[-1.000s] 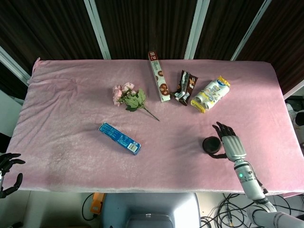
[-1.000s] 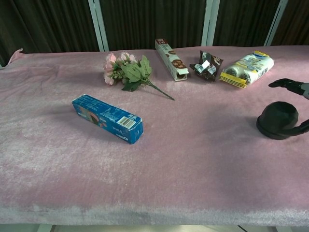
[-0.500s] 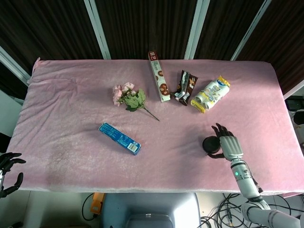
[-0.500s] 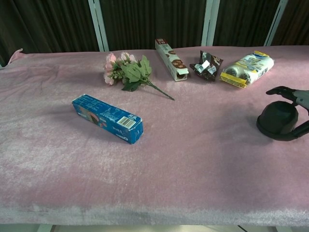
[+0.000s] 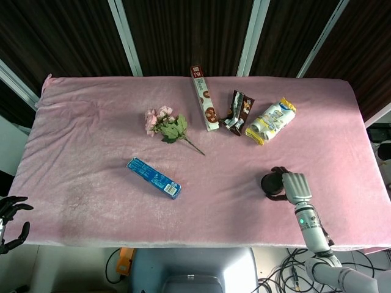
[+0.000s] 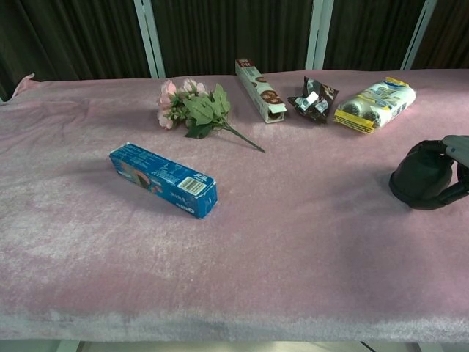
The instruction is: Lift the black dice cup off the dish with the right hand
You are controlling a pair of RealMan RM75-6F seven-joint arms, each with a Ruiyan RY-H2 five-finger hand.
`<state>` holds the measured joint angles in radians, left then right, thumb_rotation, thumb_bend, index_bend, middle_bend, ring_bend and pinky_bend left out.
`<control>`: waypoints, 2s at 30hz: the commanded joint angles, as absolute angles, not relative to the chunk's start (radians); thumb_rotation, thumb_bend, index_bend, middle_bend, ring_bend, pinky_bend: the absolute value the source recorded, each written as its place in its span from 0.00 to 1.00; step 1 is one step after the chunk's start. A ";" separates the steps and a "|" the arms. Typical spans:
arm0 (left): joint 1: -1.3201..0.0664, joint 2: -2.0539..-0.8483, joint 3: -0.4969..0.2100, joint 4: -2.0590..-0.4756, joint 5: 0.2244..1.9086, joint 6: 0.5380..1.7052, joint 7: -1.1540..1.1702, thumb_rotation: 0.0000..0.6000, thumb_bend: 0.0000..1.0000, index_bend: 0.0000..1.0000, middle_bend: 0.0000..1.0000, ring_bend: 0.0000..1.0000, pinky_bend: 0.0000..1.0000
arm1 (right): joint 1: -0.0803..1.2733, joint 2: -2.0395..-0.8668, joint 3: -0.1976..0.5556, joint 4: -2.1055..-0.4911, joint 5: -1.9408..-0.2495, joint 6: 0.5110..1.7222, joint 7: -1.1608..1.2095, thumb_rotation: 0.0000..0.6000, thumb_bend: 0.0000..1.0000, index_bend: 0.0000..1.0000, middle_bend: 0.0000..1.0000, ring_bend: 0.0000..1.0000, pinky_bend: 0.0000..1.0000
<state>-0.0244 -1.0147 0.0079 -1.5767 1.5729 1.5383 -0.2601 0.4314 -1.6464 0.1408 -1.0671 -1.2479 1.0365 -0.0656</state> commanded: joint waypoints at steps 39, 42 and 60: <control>-0.029 -1.014 0.012 -1.582 1.573 1.531 -0.254 1.00 0.47 0.39 0.24 0.16 0.47 | 0.364 -1.567 0.190 -1.177 -1.223 1.184 -0.330 1.00 0.22 0.75 0.66 0.78 0.90; -0.029 -1.014 0.012 -1.581 1.573 1.532 -0.254 1.00 0.47 0.39 0.24 0.16 0.47 | 0.359 -1.585 0.199 -1.172 -1.300 1.264 -0.181 1.00 0.22 0.75 0.66 0.78 0.90; -0.029 -1.014 0.013 -1.582 1.576 1.533 -0.251 1.00 0.47 0.39 0.24 0.16 0.47 | 0.379 -1.766 0.201 -0.794 -1.567 1.634 0.632 1.00 0.22 0.75 0.66 0.78 0.90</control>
<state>-0.0289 -1.0143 0.0135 -1.5816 1.5760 1.5330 -0.2510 0.3740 -1.7238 0.2014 -0.8667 -1.5251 1.5922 0.5674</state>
